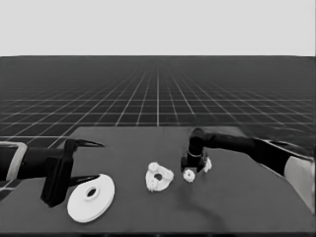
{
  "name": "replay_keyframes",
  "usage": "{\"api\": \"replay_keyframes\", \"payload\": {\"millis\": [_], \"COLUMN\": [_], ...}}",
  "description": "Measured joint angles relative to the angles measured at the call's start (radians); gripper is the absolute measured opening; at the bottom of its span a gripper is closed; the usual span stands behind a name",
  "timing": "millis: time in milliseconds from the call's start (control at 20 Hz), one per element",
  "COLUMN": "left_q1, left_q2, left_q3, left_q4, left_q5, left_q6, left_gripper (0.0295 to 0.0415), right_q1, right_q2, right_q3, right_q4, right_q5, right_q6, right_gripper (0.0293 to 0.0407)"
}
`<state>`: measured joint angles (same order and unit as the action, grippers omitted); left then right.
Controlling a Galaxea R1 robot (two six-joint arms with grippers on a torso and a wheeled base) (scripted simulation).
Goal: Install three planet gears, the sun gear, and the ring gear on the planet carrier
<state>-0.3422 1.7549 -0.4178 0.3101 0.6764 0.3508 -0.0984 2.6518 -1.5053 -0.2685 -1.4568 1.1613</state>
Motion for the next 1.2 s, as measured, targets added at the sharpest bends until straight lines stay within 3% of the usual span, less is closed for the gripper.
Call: {"api": "replay_keyframes", "payload": {"millis": [150, 400, 500, 550, 900, 950, 1050, 1200], "left_q1": [0.0, 0.0, 0.0, 0.0, 0.0, 0.0, 0.0, 0.0], "left_q2": [0.0, 0.0, 0.0, 0.0, 0.0, 0.0, 0.0, 0.0], "left_q3": [0.0, 0.0, 0.0, 0.0, 0.0, 0.0, 0.0, 0.0], "left_q4": [0.0, 0.0, 0.0, 0.0, 0.0, 0.0, 0.0, 0.0], "left_q5": [0.0, 0.0, 0.0, 0.0, 0.0, 0.0, 0.0, 0.0], "left_q6": [0.0, 0.0, 0.0, 0.0, 0.0, 0.0, 0.0, 0.0], "left_gripper": [0.0385, 0.0385, 0.0385, 0.0385, 0.0385, 0.0385, 0.0385, 0.0385], "right_q1": [-0.055, -0.065, -0.066, -0.065, -0.065, -0.001, 0.088, 0.123], "right_q2": [0.018, 0.023, 0.023, 0.023, 0.023, -0.005, -0.021, -0.023], "right_q3": [-0.05, -0.063, -0.064, -0.064, -0.064, 0.013, 0.057, 0.065], "right_q4": [-0.044, -0.053, -0.054, -0.054, -0.054, 0.007, 0.078, 0.11], "right_q5": [0.031, 0.039, 0.04, 0.04, 0.04, -0.007, -0.042, -0.054], "right_q6": [-0.024, -0.03, -0.03, -0.03, -0.03, 0.006, 0.028, 0.032], "right_gripper": [0.0385, 0.0385, 0.0314, 0.0311, 0.0311, 0.0311, 0.0311, 0.0311]}}
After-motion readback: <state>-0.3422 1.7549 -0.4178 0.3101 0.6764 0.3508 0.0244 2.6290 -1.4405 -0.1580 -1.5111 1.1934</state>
